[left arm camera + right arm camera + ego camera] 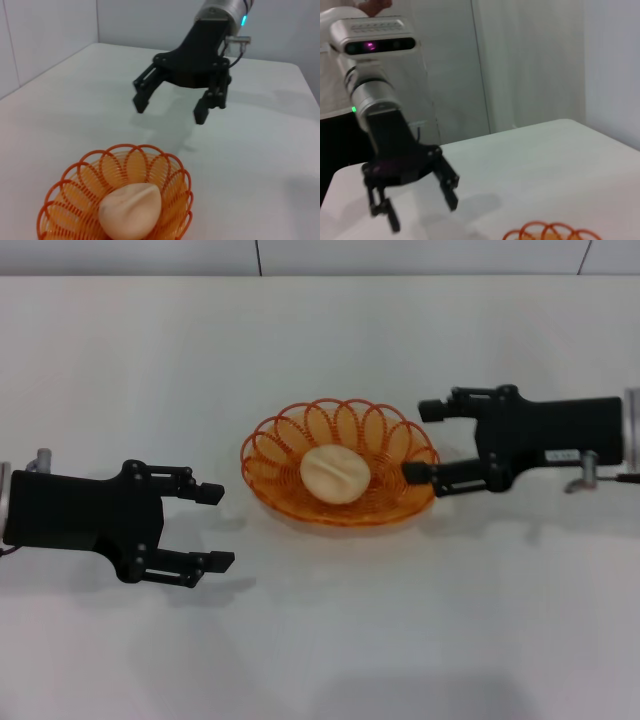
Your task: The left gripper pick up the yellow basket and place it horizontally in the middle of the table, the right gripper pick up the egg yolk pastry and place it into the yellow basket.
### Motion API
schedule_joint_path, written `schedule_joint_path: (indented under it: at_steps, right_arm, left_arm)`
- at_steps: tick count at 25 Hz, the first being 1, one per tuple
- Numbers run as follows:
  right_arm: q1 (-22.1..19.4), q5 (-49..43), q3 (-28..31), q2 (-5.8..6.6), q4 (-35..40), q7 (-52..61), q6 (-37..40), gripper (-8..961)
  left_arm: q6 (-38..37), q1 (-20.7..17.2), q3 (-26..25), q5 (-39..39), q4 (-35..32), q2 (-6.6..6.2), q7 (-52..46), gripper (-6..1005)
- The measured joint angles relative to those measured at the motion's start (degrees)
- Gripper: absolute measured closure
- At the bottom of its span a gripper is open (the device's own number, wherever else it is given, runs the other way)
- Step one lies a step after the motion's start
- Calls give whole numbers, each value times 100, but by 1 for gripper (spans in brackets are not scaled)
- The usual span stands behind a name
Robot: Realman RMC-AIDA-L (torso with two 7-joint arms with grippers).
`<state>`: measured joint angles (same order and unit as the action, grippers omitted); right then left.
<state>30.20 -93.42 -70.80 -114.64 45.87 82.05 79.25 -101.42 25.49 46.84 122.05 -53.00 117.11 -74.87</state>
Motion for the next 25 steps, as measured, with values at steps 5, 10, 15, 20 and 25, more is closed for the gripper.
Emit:
schedule_joint_path:
  at_steps: [5, 10, 15, 20, 25]
  right_arm:
    - [-115, -131, 75, 160, -75, -194, 331, 110]
    - [-211, -242, 122, 288, -138, -256, 490, 112]
    - [-242, -393, 220, 307, -170, -222, 533, 113]
    - [-243, -454, 230, 348, -203, -163, 602, 114]
    - [-244, -458, 240, 353, -207, -163, 594, 115]
  left_arm:
    - [20, 5, -2, 11, -5, -16, -22, 241]
    - [58, 12, -14, -8, -32, -31, -31, 241]
    - [61, 18, -17, -16, -42, -41, -96, 242]
    - [61, 18, -17, -26, -42, -73, -122, 242]
    - [61, 17, -17, -37, -44, -84, -150, 241]
